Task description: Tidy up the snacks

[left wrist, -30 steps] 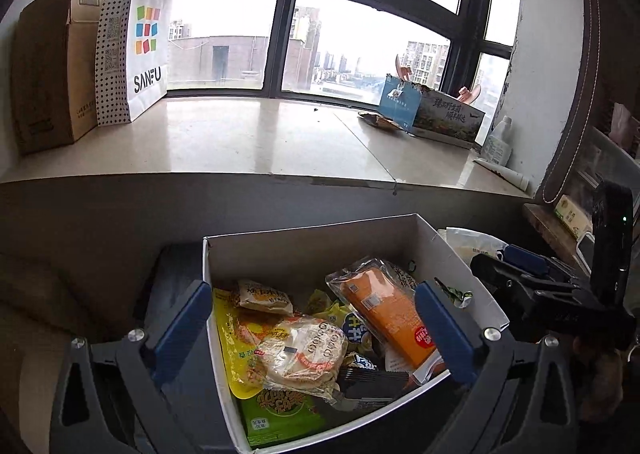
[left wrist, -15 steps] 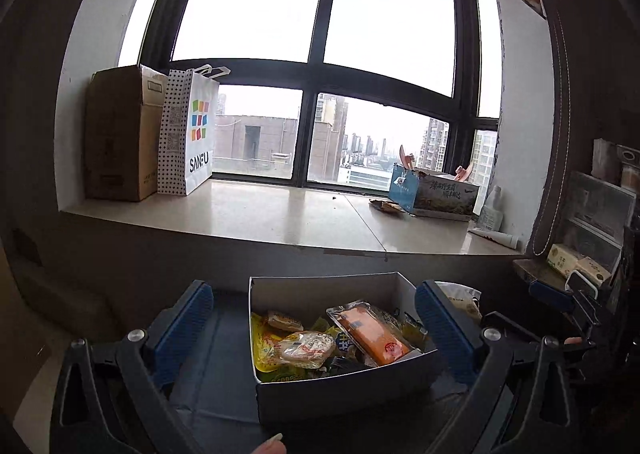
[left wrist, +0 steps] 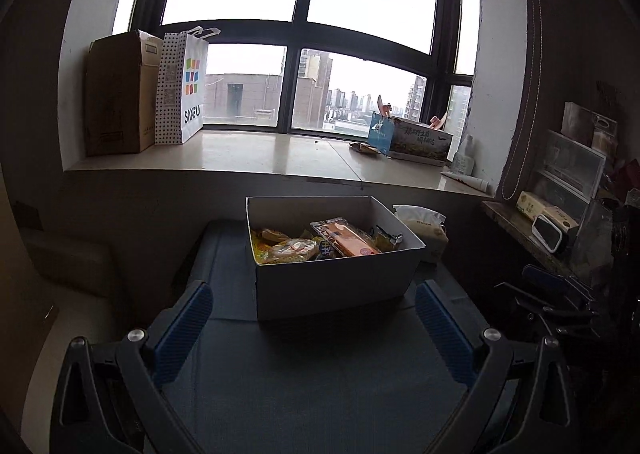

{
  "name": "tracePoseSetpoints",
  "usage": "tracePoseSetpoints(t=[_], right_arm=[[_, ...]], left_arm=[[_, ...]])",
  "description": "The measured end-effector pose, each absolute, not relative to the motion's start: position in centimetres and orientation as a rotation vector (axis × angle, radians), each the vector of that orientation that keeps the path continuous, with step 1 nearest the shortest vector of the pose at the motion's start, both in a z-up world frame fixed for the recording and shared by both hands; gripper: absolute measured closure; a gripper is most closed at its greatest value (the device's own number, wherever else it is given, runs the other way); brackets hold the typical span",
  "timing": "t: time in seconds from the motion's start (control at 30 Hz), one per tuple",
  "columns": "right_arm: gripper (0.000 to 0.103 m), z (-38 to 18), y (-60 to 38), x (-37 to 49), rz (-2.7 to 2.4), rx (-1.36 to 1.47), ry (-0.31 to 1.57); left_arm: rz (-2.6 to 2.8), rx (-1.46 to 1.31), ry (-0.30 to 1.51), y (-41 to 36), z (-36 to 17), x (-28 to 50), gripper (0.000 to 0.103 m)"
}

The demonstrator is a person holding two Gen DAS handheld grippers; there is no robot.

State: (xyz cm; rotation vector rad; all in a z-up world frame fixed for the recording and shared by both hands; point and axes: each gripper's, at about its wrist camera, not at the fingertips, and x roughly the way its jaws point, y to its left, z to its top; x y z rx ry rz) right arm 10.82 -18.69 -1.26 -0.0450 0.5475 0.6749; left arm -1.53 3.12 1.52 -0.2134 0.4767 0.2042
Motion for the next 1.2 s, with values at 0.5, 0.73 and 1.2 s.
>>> tracePoseSetpoints(t=[0.5, 0.73, 1.2], right_arm=[[0.0, -0.1, -21.0, 9.8, 0.616, -0.045, 0.525], [0.0, -0.4, -20.8, 9.7, 0.631, -0.059, 0.525], [0.0, -0.4, -20.8, 9.5, 0.627, -0.065, 0.527]], left_arm=[[0.181, -0.156, 0.496, 0.7, 2.0, -1.2, 0.0], [0.173, -0.156, 0.504, 0.4, 1.7, -1.0, 0.0], [0.154, -0.158, 0.513, 0.3, 1.5, -0.6, 0.0]])
